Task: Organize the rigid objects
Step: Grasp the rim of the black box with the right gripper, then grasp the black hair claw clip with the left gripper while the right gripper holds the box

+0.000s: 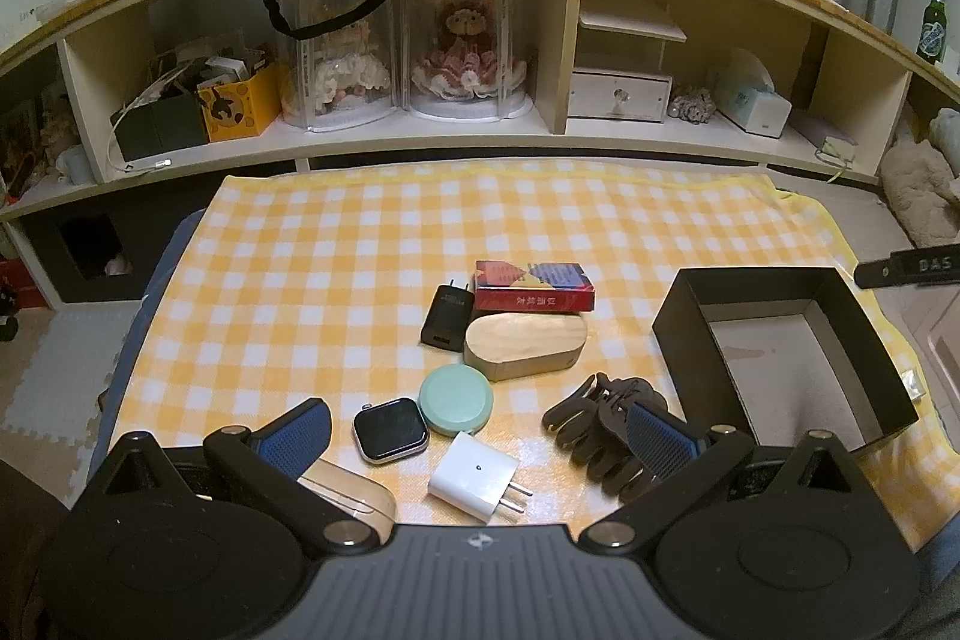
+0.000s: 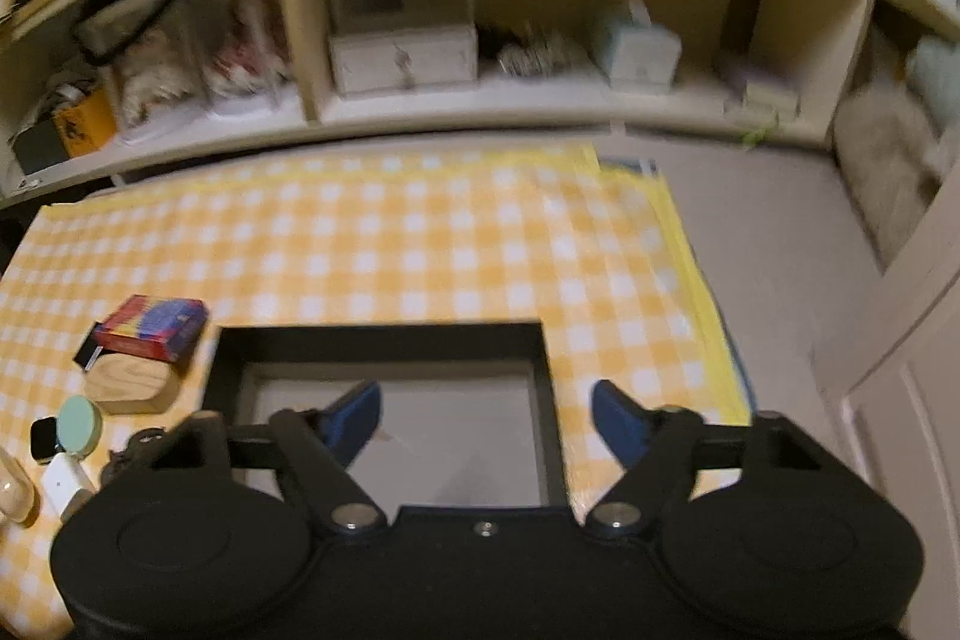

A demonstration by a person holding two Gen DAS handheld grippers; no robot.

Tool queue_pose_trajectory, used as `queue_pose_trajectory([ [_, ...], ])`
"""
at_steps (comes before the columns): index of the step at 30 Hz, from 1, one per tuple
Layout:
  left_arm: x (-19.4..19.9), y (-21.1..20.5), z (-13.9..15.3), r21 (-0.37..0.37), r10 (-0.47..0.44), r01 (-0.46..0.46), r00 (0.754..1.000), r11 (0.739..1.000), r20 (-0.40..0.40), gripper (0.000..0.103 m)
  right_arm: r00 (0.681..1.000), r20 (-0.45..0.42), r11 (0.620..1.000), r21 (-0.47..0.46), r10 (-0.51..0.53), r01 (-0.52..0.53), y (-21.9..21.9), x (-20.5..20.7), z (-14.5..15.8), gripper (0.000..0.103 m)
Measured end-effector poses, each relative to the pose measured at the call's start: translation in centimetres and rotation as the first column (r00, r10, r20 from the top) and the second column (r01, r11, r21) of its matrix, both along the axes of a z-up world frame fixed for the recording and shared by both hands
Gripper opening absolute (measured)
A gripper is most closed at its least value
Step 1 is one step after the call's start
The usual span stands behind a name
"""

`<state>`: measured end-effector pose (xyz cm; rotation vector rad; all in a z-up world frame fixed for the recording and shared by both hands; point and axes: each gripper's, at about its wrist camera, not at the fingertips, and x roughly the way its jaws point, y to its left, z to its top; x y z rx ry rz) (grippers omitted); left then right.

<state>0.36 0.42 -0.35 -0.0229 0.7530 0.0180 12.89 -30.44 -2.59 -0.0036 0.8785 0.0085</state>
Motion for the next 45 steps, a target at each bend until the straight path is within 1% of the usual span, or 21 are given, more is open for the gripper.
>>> queue_pose_trajectory([
  [5,0.3,0.0,-0.4,-0.012,0.004,-0.004,1.0,1.0,-0.007,0.103,0.992,-0.115,0.999,-0.001,-0.045,0.045,-2.0,0.9,-3.2,0.06],
  [9,0.7,-0.2,-1.1,-0.017,0.006,-0.007,1.0,1.0,-0.026,0.103,0.981,-0.189,0.998,0.033,-0.038,0.045,-2.1,1.1,-5.3,0.051],
  [10,0.7,-0.3,-1.2,-0.022,0.005,-0.006,0.999,1.0,-0.035,0.103,0.979,-0.201,0.998,0.037,-0.039,0.047,-2.1,1.1,-5.7,0.045],
  [11,0.9,-0.4,-1.4,-0.03,0.005,-0.006,0.999,1.0,-0.045,0.103,0.977,-0.209,0.998,0.039,-0.042,0.051,-2.2,1.1,-6.0,0.035],
  [13,1.1,-0.6,-1.8,-0.047,0.002,-0.005,0.998,0.999,-0.063,0.103,0.976,-0.216,0.997,0.055,-0.037,0.05,-2.3,1.1,-6.5,0.021],
  [14,1.2,-0.6,-2.0,-0.06,0.0,-0.004,0.998,0.998,-0.069,0.103,0.976,-0.215,0.997,0.052,-0.043,0.055,-2.4,0.9,-6.6,0.016],
  [17,1.3,-0.7,-2.8,-0.107,0.029,-0.037,0.997,0.994,-0.077,0.103,0.976,-0.208,0.995,0.06,-0.062,0.076,-3.0,0.8,-6.8,0.008],
  [20,1.5,-0.7,-3.2,-0.143,0.071,-0.084,0.993,0.986,-0.09,0.103,0.977,-0.2,0.992,0.092,-0.067,0.087,-3.6,0.6,-7.0,0.007],
  [22,1.8,-0.8,-3.5,-0.165,0.08,-0.098,0.99,0.981,-0.113,0.103,0.977,-0.199,0.991,0.099,-0.075,0.096,-3.7,0.6,-7.1,0.007],
  [25,2.4,-0.8,-3.8,-0.231,0.103,-0.138,0.982,0.963,-0.159,0.103,0.982,-0.165,0.99,0.097,-0.087,0.104,-3.5,0.5,-7.3,0.006],
  [27,2.9,-0.9,-4.1,-0.278,0.113,-0.169,0.972,0.946,-0.204,0.103,0.983,-0.159,0.988,0.106,-0.093,0.111,-3.7,0.6,-7.3,0.006],
  [30,3.7,-1.4,-4.5,-0.313,0.164,-0.247,0.949,0.917,-0.269,0.102,0.983,-0.16,0.986,0.127,-0.091,0.112,-4.1,0.7,-7.4,0.006],
  [31,3.9,-1.5,-4.7,-0.327,0.18,-0.27,0.943,0.906,-0.279,0.102,0.983,-0.163,0.987,0.122,-0.086,0.107,-4.0,0.8,-7.4,0.006],
  [35,4.9,-2.4,-5.3,-0.378,0.218,-0.331,0.925,0.865,-0.311,0.095,0.983,-0.167,0.992,0.087,-0.081,0.096,-3.4,0.8,-7.3,0.005],
  [38,5.9,-3.6,-6.2,-0.401,0.23,-0.367,0.908,0.839,-0.349,0.092,0.983,-0.164,0.991,0.095,-0.078,0.095,-3.6,0.8,-7.4,0.005],
  [40,6.5,-4.4,-6.9,-0.401,0.249,-0.398,0.893,0.825,-0.375,0.092,0.984,-0.161,0.991,0.102,-0.076,0.093,-3.7,0.7,-7.4,0.005],
  [43,7.5,-5.4,-8.0,-0.382,0.291,-0.438,0.876,0.814,-0.385,0.089,0.985,-0.156,0.991,0.104,-0.07,0.087,-3.7,0.6,-7.4,0.005],
  [45,8.1,-5.7,-8.4,-0.38,0.305,-0.451,0.871,0.808,-0.384,0.087,0.986,-0.154,0.99,0.111,-0.07,0.088,-3.8,0.6,-7.4,0.005],
])
